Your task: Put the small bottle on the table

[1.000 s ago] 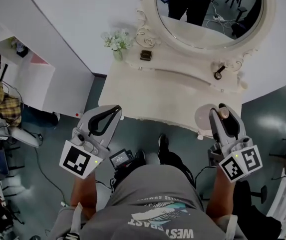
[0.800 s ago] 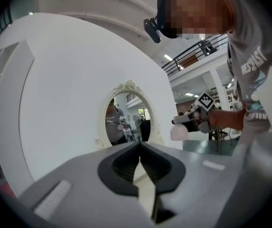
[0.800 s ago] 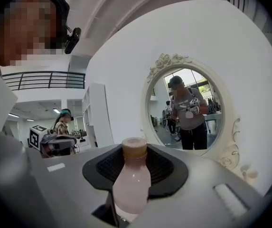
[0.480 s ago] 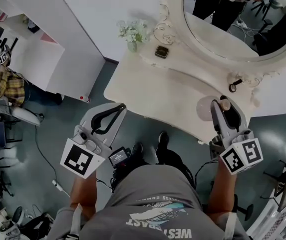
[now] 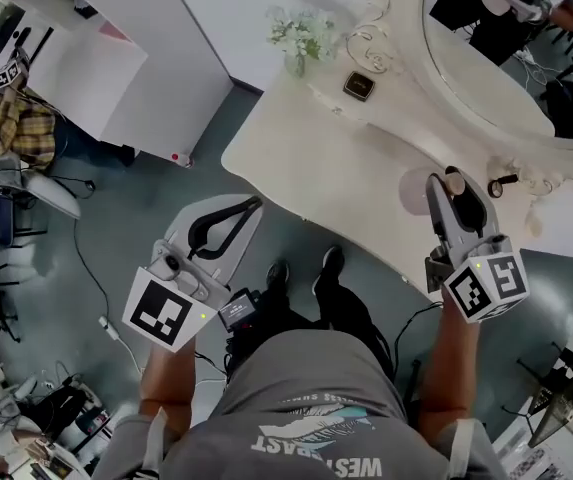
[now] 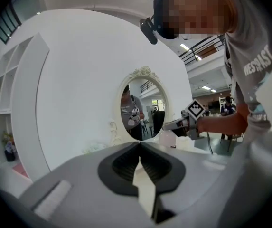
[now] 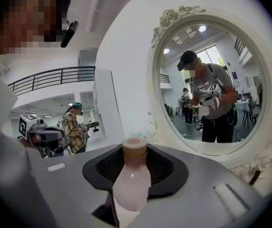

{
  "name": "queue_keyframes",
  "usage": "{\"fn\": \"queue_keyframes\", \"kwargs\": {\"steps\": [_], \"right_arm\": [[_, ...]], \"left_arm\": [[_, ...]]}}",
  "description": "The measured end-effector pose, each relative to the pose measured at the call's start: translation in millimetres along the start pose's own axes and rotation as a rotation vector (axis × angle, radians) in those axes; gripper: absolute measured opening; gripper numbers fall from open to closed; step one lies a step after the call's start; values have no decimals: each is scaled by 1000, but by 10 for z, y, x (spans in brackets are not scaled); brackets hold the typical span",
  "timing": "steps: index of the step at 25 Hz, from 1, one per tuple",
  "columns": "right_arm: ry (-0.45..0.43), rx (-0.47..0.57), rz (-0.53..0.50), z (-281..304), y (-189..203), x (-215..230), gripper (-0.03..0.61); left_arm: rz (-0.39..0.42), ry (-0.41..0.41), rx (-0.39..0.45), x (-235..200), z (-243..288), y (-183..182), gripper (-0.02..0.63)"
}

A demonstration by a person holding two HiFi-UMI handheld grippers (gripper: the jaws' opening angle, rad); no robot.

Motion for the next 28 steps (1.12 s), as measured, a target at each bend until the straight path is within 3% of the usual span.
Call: {"fn": "queue_keyframes", "kwargs": {"steps": [12,28], "right_arm": [[-90,-70,-15,833,669,144,143],[-149,-179,-62,1691,1601,-26,143]], "left_arm": [[-45,-47,-85,-45,207,508,3],[-127,-78,-114,-266,160,1227,3]]}}
Point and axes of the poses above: the fingertips, and each gripper's own axes: z forward along the fingers, x to its right, y out of its underside, the point moved 4 cm from there along -z, backward along the fingers, and after that the axes turned 10 degrees about y, right-handed, at the moved point
